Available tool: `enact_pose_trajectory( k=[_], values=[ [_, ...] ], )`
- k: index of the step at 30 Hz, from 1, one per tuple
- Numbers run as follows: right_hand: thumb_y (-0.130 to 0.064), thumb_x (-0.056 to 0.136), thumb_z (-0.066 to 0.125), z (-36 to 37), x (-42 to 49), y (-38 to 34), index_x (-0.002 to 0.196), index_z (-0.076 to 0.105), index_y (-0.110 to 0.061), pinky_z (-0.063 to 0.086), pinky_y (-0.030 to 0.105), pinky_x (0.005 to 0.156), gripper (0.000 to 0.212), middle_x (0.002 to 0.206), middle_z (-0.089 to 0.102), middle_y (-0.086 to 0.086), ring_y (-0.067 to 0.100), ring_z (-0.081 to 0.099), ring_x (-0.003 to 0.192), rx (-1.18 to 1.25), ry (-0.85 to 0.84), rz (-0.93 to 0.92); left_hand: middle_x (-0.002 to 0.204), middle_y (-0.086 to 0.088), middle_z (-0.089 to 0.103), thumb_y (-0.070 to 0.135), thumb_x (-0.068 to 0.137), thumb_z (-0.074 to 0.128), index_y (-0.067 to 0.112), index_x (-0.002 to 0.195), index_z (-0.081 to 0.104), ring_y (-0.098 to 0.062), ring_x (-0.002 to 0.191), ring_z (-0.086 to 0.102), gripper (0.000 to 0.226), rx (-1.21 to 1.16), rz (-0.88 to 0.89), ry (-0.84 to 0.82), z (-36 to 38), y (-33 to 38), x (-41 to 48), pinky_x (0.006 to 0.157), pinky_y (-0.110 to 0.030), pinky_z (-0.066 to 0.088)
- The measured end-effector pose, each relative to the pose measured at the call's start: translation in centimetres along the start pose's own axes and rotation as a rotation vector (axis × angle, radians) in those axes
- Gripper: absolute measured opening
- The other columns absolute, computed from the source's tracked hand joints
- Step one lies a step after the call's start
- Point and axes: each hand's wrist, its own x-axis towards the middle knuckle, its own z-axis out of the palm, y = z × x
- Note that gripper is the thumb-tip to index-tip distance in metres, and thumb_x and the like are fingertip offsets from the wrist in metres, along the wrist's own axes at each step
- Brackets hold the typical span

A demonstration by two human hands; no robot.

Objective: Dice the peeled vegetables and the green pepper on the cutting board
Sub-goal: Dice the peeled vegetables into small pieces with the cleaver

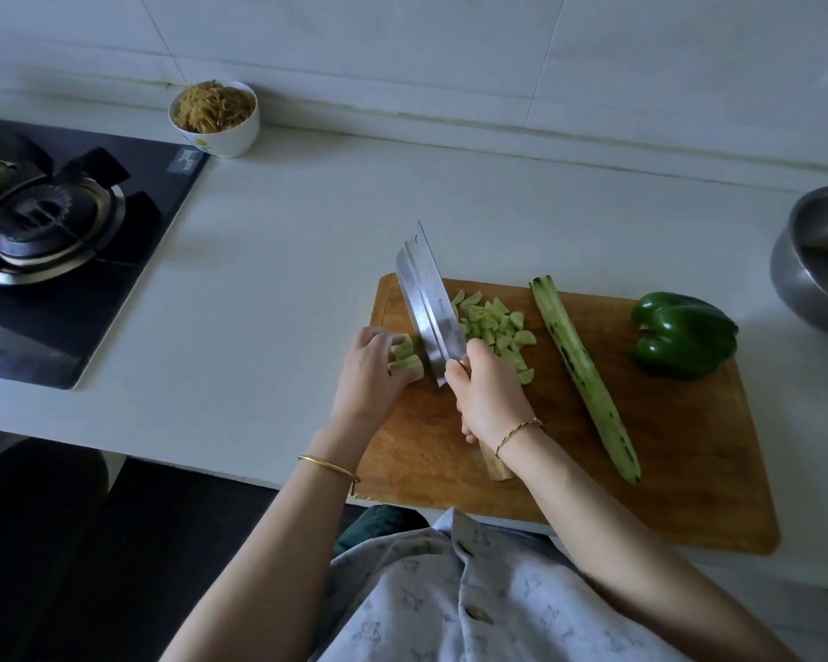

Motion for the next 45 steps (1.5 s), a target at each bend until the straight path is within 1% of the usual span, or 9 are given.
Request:
enact_pose_trajectory(
  k=[6,10,15,22,25,29,35,41,45],
  values=[
    [-0.025,0.101,0.04,-0.6,-0.6,-0.5,0.088,0.042,-0.01,0.048,0.029,0.04,0.02,0.07,0.051,0.005,0.018,0.049,0.04,-0.029,-0.036,-0.045,0.121,-0.006,0.049,0.01,0.079,0.07,0.008,0.117,0.059,-0.022,0.102,0.055,0.039,0.006,-0.026,-0.006,0.0,0.0,0.0,0.09,-0.036,0.05],
    [-0.027,0.101,0.039,-0.5,-1.0,-0.9,0.08,0.038,-0.017,0.053,0.035,0.045,0.023,0.07,0.052,0.005,0.017,0.051,0.04,-0.089,-0.049,-0.051,0.122,-0.007,0.051,0.009,0.079,0.071,0.006,0.115,0.059,-0.023,0.101,0.057,0.038,0.023,-0.015,-0.011,0.0,-0.1,0.1,0.089,-0.037,0.05],
    [-0.027,0.102,0.037,-0.6,-0.7,-1.6,0.093,0.042,-0.013,0.058,0.04,0.05,0.018,0.074,0.056,0.007,0.022,0.059,0.048,-0.162,-0.073,-0.035,0.121,-0.007,0.052,0.009,0.08,0.07,0.006,0.114,0.06,-0.023,0.098,0.057,0.036,0.033,-0.008,0.0,0.0,0.0,0.1,0.086,-0.031,0.049],
    [-0.029,0.099,0.042,1.2,0.0,-0.8,0.091,0.046,-0.012,0.058,0.047,0.06,0.02,0.074,0.057,0.005,0.028,0.064,0.062,-0.233,-0.004,-0.043,0.116,-0.007,0.052,0.014,0.081,0.07,0.005,0.11,0.06,-0.022,0.092,0.057,0.032,-0.005,0.008,-0.001,-0.1,0.2,-0.1,0.082,-0.031,0.048],
    [-0.026,0.1,0.041,0.8,-0.1,-0.1,0.089,0.045,-0.01,0.057,0.045,0.053,0.02,0.073,0.057,0.009,0.026,0.059,0.052,-0.085,-0.026,-0.009,0.119,-0.006,0.05,0.013,0.082,0.069,0.005,0.112,0.06,-0.021,0.098,0.056,0.032,-0.006,0.004,-0.016,-0.3,0.1,-0.2,0.086,-0.032,0.049],
    [-0.025,0.101,0.041,0.2,-0.3,0.2,0.084,0.04,-0.009,0.047,0.029,0.039,0.023,0.069,0.051,0.006,0.018,0.048,0.039,0.004,-0.014,-0.016,0.121,-0.007,0.052,0.007,0.082,0.067,0.006,0.117,0.06,-0.021,0.104,0.054,0.036,-0.003,0.016,-0.019,-0.2,0.1,0.0,0.091,-0.029,0.046],
    [-0.025,0.101,0.041,-0.5,-0.4,0.0,0.085,0.04,-0.009,0.044,0.026,0.036,0.022,0.068,0.05,0.005,0.018,0.047,0.037,0.002,-0.009,-0.057,0.118,-0.007,0.054,0.004,0.083,0.062,0.006,0.116,0.061,-0.019,0.105,0.052,0.032,0.046,0.036,-0.028,-0.2,0.5,0.4,0.084,-0.018,0.039],
    [-0.025,0.101,0.041,-0.6,-0.4,0.1,0.082,0.038,-0.012,0.047,0.028,0.039,0.023,0.067,0.05,0.005,0.019,0.049,0.039,-0.006,0.004,-0.052,0.125,-0.008,0.049,0.015,0.082,0.067,0.008,0.119,0.057,-0.023,0.109,0.051,0.039,0.014,-0.031,-0.048,0.2,0.5,0.7,0.094,-0.035,0.047],
    [-0.023,0.1,0.042,-0.9,-0.3,0.2,0.076,0.035,-0.016,0.046,0.026,0.037,0.027,0.066,0.051,0.006,0.019,0.049,0.038,-0.005,0.019,-0.054,0.124,-0.008,0.05,0.02,0.088,0.063,0.009,0.12,0.057,-0.026,0.11,0.052,0.035,0.06,-0.072,-0.026,0.6,0.8,1.6,0.095,-0.038,0.046]
  ],
)
